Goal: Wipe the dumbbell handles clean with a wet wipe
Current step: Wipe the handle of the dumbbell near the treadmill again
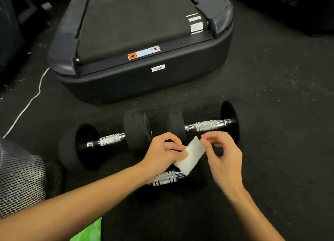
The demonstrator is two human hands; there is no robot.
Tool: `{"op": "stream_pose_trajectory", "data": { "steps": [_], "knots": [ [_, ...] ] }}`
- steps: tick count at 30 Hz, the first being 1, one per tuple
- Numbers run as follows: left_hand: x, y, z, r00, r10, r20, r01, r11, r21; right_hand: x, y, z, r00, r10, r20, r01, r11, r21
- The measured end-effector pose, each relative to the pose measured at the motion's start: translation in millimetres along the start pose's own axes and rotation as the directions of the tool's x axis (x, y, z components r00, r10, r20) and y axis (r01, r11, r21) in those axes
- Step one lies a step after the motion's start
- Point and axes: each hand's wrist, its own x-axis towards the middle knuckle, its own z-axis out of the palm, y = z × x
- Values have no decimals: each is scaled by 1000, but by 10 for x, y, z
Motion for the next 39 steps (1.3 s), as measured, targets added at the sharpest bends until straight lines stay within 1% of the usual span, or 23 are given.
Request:
{"op": "stream_pose_trajectory", "data": {
  "steps": [1,2,3,5,6,7,8,9,10,12,13,14,15,17,18,19,22,24,28,31,34,36,39],
  "knots": [
    [3,-6,24,1000,10,-18,-10,1000,-3,-66,-24,12,998,-56,12,56,998,-27],
    [8,-10,46,999,22,-27,-23,1000,-7,-135,-45,27,997,-56,51,57,998,-25],
    [11,-4,67,999,36,-28,-36,999,-13,-194,-49,41,995,-7,101,7,1000,-4],
    [21,7,107,997,71,-24,-71,997,-27,-245,-41,60,976,118,183,-138,985,100],
    [30,7,125,995,98,-26,-98,995,-18,-240,-22,62,966,149,210,-183,971,151],
    [41,12,146,990,137,-31,-137,990,15,-215,-3,54,960,158,230,-201,964,177],
    [59,18,161,981,192,-38,-188,978,85,-170,29,43,954,158,253,-207,961,181],
    [88,19,164,963,265,-39,-253,948,195,-105,60,26,946,157,285,-213,961,178],
    [134,19,155,934,356,-29,-327,886,329,-20,97,7,935,165,315,-226,959,169],
    [270,45,78,835,550,10,-454,679,577,188,166,-23,930,193,312,-245,960,137],
    [351,78,17,784,619,41,-479,562,674,307,206,-28,944,191,268,-223,970,94],
    [447,100,-46,753,652,86,-475,449,757,432,241,-24,965,165,204,-175,984,29],
    [553,111,-100,758,638,139,-439,339,832,555,270,-6,984,111,140,-105,993,-48],
    [743,98,-164,837,498,226,-324,118,939,766,320,102,997,-22,77,36,983,-179],
    [814,82,-170,875,426,232,-277,46,960,847,359,185,993,-68,93,87,972,-217],
    [859,58,-171,901,371,226,-249,15,968,899,406,275,985,-103,138,135,961,-242],
    [940,-2,-169,936,278,215,-228,16,974,907,618,535,927,-155,341,278,895,-350],
    [955,9,-181,940,261,222,-225,-19,974,802,754,583,888,-207,409,366,858,-360],
    [956,46,-193,947,203,250,-238,-79,968,707,903,370,859,-314,405,442,854,-276],
    [951,62,-210,948,172,267,-247,-130,960,812,881,375,880,-273,388,408,853,-325],
    [973,86,-213,949,177,262,-237,-147,960,878,756,577,865,-208,456,395,844,-364],
    [972,96,-211,949,180,260,-234,-152,960,826,777,572,845,-234,482,429,833,-349],
    [939,93,-194,945,184,271,-235,-196,952,768,898,364,824,-313,472,500,794,-346]
  ]
}}
